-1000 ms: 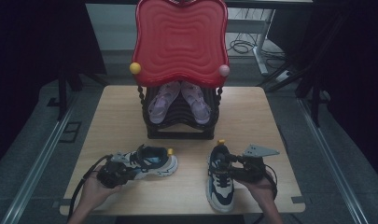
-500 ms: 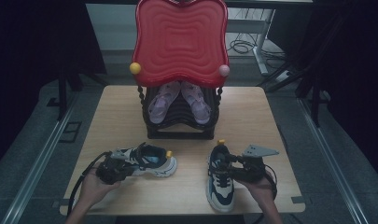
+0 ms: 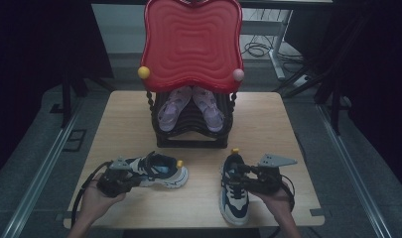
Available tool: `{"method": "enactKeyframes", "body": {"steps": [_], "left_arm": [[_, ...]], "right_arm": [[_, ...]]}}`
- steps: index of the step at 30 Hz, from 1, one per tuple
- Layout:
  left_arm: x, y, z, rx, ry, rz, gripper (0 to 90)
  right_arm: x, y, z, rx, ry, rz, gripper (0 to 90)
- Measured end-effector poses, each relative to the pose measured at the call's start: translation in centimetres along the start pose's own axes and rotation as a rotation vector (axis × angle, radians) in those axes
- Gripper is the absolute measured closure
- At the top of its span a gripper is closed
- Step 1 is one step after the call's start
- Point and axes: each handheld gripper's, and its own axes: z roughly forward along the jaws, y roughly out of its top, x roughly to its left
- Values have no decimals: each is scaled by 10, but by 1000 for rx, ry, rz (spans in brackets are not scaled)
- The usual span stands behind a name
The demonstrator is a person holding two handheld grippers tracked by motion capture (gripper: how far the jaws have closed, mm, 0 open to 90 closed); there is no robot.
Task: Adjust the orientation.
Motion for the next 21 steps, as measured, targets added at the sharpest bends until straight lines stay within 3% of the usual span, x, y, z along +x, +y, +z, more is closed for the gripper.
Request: {"method": "enactKeyframes", "body": {"steps": [4,6,7,9,13,18,21], "left_arm": [[0,3,-12,-43,3,-2,881],[1,6,-14,-59,1,-9,827],[1,8,-16,-85,9,-21,743],[1,9,-16,-101,7,-28,701],[0,16,-21,-154,8,-49,525],[-1,22,-26,-204,-4,-66,470],[-2,22,-30,-238,-13,-76,447]], "right_arm": [[4,3,-1,1,5,-10,518],[6,5,-2,0,11,-12,527],[8,8,-1,4,16,-12,541],[9,9,-1,5,20,-14,551],[17,19,4,20,39,-43,600],[25,29,12,59,54,-45,650],[36,46,18,83,77,-51,701]]}}
